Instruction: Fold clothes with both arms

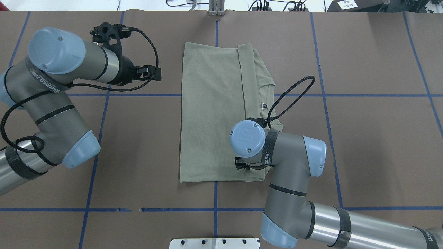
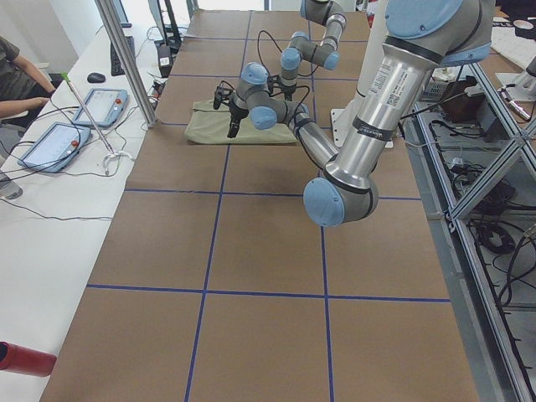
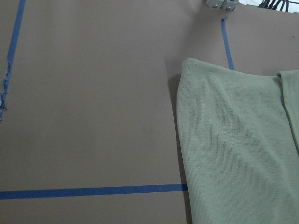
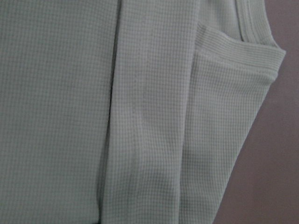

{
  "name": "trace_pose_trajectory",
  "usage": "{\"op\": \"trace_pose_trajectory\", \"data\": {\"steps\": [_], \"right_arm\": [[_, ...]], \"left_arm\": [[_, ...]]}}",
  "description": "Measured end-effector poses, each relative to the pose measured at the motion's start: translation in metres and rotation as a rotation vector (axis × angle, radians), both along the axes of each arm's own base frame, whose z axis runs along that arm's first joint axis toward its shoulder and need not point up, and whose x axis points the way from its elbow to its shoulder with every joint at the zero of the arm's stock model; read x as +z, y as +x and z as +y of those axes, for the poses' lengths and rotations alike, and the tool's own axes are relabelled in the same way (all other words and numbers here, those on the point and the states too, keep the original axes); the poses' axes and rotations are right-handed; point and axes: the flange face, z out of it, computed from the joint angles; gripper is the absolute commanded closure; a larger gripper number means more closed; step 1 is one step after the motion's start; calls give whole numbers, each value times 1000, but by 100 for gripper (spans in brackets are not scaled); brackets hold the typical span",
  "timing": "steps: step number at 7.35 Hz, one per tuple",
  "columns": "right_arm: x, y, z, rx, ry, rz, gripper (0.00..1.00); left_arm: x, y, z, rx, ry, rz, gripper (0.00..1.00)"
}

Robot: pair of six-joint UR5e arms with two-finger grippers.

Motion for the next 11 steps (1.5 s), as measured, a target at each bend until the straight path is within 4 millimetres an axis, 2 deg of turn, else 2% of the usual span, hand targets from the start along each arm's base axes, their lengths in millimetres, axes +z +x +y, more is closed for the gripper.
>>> {"op": "trace_pose_trajectory", "data": {"steps": [2,4,6,7,8,9,11], "right_arm": [[7,10,-11,-12,1,35,0],[24,30,-24,-18,2,67,0],[54,66,-26,-29,10,92,0],[62,86,-25,-36,18,94,0],[59,98,-27,-38,27,85,0],[48,103,-34,-35,40,67,0],[12,102,-60,-23,84,14,0]], "left_arm": [[-2,1,1,2,3,5,0],[-5,4,3,8,6,10,0],[-10,5,6,12,12,17,0],[-12,4,6,12,14,19,0],[-12,4,7,13,16,20,0],[-13,4,7,13,18,22,0],[-15,3,8,21,19,25,0]]}}
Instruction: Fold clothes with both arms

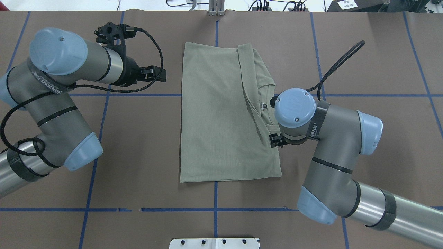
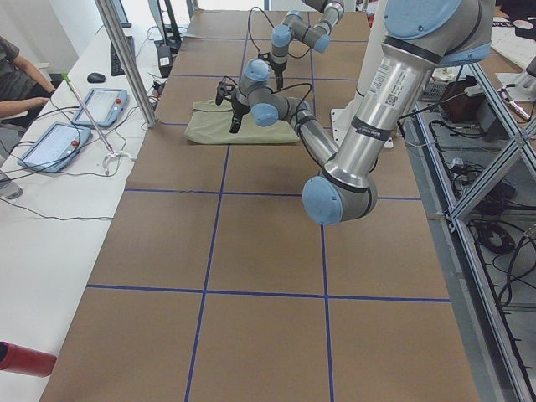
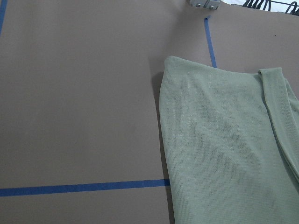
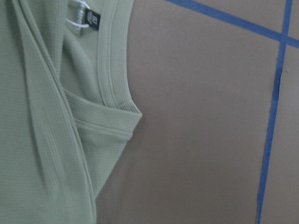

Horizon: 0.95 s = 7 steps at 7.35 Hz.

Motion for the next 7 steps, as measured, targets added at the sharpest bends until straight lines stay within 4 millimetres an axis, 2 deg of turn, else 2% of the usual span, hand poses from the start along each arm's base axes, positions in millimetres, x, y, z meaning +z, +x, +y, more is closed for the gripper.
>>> {"op": "trace_pose_trajectory", "data": {"steps": [1,4,5,7], "right_arm": [[-16,-11,-21,3,28,-29,0],[-32,-62,-82,24,73,-73,0],[-36,-72,-97,25,77,-69,0],[-27,-82,-127,30,107,-94,0]], "left_arm": [[0,0,0,4,1,1,0],[6,0,1,10,1,-8,0],[7,0,1,10,0,-10,0],[9,-1,1,10,-1,-12,0]]}}
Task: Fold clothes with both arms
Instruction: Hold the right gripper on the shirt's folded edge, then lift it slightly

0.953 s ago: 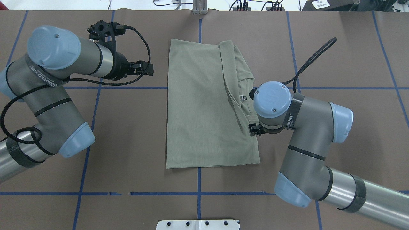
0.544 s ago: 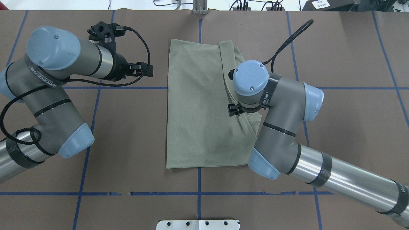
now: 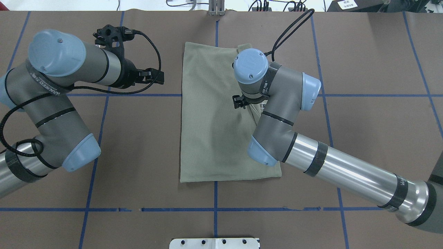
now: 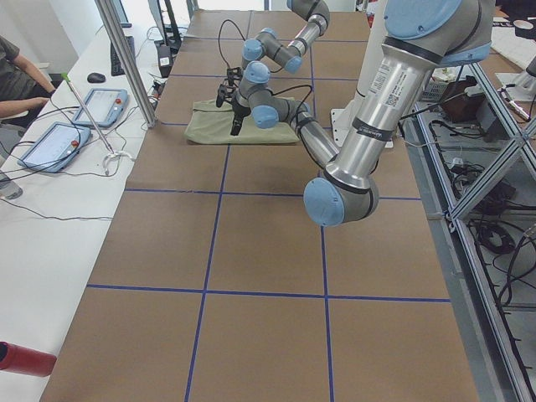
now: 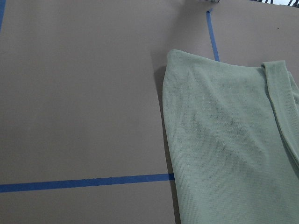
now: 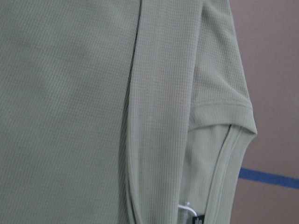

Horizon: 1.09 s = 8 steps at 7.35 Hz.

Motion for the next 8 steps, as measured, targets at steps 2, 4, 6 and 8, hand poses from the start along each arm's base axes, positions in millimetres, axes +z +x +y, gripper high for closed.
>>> {"op": "trace_pose_trajectory", "data": {"steps": [2,4,6,8], "right_arm": [[3,0,-16,-11,22,-38,21],[-3,-1,-18,-18,29,-55,48],[-6,-2,-17,-30,28,-63,57],[-6,-5,-14,-40,28,-63,60]], "left_arm": [[1,0,0,0,0,-2,0],[2,1,-1,1,-1,-3,0],[3,1,-1,1,-1,-3,0],[5,2,-2,1,-4,-6,0]]}}
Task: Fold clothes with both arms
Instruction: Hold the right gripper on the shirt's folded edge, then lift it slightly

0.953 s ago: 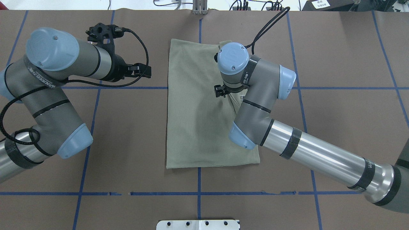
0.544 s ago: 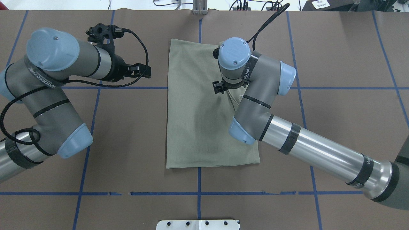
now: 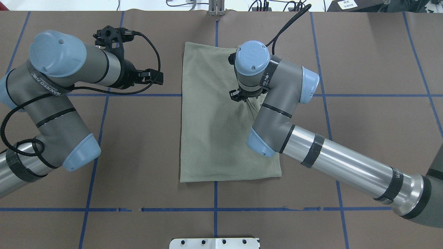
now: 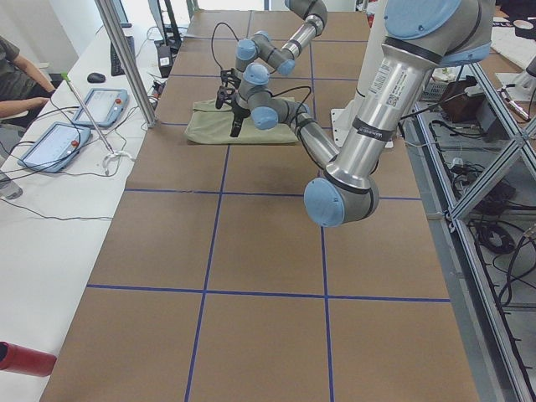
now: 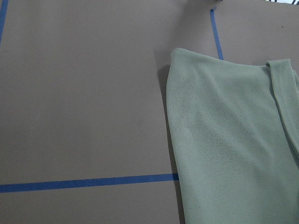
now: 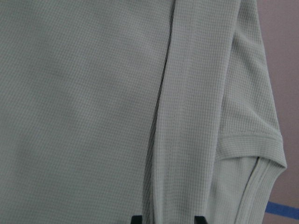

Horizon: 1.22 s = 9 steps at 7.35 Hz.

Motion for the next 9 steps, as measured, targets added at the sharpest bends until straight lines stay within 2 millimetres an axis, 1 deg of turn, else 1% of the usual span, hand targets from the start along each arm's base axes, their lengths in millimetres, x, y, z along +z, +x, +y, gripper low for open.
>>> {"op": "trace_pose_trajectory", "data": {"steps": [1,3,5,6,7,9], "right_arm": [[1,-1,1,-3,0,2,64],[3,-5,3,-10,-2,5,67],[6,-8,4,-13,-5,11,78],[7,-9,4,-14,-6,12,93],[6,-9,4,-14,-6,12,100],[7,-8,3,-15,12,-9,100]], "left_arm": [[0,0,0,0,0,0,0],[0,-1,0,-1,0,0,0],[-1,-1,0,-1,1,1,0],[-1,-1,0,-2,2,2,0],[-1,-2,0,-1,2,2,0],[-2,-2,0,-2,3,4,0]]}}
